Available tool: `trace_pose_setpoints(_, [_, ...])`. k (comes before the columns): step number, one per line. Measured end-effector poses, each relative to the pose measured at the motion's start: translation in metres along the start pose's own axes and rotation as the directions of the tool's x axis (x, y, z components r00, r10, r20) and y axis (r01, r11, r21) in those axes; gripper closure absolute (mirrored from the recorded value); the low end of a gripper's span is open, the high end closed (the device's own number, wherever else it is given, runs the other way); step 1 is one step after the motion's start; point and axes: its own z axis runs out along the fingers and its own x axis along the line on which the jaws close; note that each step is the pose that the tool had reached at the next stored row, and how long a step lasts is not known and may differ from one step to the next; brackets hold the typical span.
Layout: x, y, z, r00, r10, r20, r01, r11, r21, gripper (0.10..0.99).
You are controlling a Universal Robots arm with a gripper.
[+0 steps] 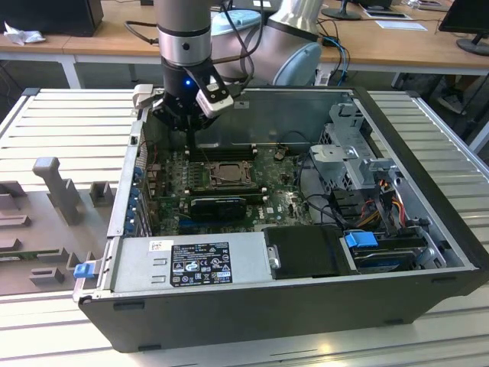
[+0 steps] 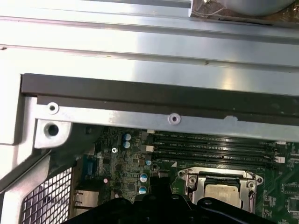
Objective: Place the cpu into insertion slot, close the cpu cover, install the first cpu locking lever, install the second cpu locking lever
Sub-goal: 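Install the first cpu locking lever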
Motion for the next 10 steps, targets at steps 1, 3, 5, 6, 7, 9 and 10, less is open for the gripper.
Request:
trace_pose_setpoints(1, [-0.0008,0.0000,0.0001,1.0000,0.000,0.0000,0.000,1.0000,0.000,0.980])
trace_pose_setpoints(3, [-0.0021,-0.0001,0.0002,1.0000,0.000,0.0000,0.000,1.0000,0.000,0.980])
trace_pose_setpoints(5, [-0.0032,-0.0002,0.0002,1.0000,0.000,0.0000,0.000,1.0000,0.000,0.980])
trace_pose_setpoints(6, [-0.0044,-0.0003,0.0002,1.0000,0.000,0.0001,0.000,1.0000,0.000,0.980])
trace_pose_setpoints(7, [-0.0051,-0.0004,0.0002,1.0000,0.000,0.0001,0.000,1.0000,0.000,0.980])
trace_pose_setpoints(9, [-0.0060,-0.0004,0.0002,1.0000,0.000,0.0001,0.000,1.0000,0.000,0.980])
trace_pose_setpoints(10, [-0.0061,-0.0004,0.0002,1.0000,0.000,0.0001,0.000,1.0000,0.000,0.980])
